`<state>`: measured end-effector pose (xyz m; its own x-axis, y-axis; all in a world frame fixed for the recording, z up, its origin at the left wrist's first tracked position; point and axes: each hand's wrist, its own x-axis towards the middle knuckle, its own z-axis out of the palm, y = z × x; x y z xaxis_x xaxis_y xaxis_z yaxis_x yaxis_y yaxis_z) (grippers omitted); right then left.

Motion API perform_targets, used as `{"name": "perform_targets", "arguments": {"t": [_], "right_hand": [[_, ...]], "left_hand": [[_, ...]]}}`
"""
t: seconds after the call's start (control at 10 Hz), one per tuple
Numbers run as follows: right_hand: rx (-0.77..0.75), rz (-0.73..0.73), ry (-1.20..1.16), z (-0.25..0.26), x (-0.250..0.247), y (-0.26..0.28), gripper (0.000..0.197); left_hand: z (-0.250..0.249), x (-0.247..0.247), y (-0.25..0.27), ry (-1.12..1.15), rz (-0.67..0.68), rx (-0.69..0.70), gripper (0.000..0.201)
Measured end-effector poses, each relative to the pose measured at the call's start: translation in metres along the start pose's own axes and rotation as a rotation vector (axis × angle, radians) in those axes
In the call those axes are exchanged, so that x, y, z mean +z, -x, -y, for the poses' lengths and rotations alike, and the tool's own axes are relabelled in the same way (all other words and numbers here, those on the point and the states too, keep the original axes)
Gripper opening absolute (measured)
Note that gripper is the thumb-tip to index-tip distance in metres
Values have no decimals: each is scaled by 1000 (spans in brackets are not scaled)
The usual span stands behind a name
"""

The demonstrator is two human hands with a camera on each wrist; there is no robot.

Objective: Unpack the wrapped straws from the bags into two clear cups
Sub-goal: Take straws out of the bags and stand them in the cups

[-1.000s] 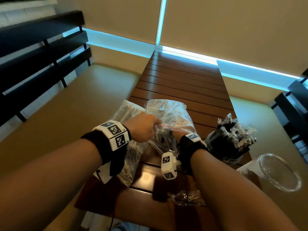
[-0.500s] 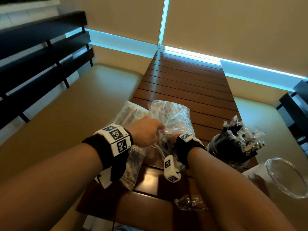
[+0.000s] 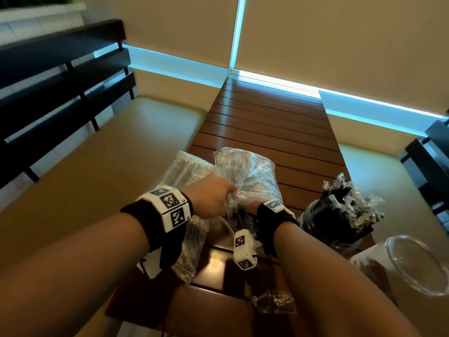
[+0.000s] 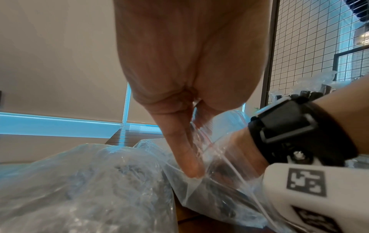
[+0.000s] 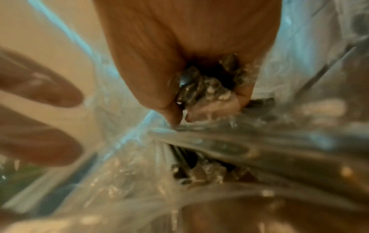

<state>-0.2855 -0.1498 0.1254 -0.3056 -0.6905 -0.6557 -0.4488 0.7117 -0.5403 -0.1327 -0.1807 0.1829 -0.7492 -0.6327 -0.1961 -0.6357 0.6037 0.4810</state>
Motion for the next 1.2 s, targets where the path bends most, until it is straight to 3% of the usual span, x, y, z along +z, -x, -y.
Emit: {"name": "perform_targets", "arguments": {"t": [0.1,0.2,0.3,0.4,0.5,0.6,0.7,0.8,0.9,1.1,1.2], "right_hand": [[-31,-100,-172,-6,-5,3,44],[-28,-137,-239,-5,-15,17,42],[-105,-184,-233,-3,-24,32,42],[-72,-155,-253,-9,-32,47,32],[-35,-127,-192,-20,-36,80,17],[-54,-120,-65,-40,-37,103,37],[-89,-101,10,-56,-40,125,41],[-136,-111,87,-69,-51,151,32],[-202,-98,120,-71,-64,178,22],[-339,-147,130,-66,-81,198,26],[-481,-246,125,-59,-84,202,18]], "left_hand": [[-6,4,-7,-18,-91,-27,43],[-14,8,-18,-56,-177,-47,28],[-23,8,-28,-117,-247,-98,19],[-29,8,-32,-148,-292,-158,19],[-35,11,-34,-163,-300,-215,18],[-39,13,-34,-162,-309,-245,18],[-39,14,-30,-162,-313,-294,22],[-37,13,-27,-170,-309,-332,23],[-40,10,-23,-192,-304,-348,23],[-51,14,-11,-287,-197,-333,15],[-55,12,-1,-276,-136,-296,31]]}}
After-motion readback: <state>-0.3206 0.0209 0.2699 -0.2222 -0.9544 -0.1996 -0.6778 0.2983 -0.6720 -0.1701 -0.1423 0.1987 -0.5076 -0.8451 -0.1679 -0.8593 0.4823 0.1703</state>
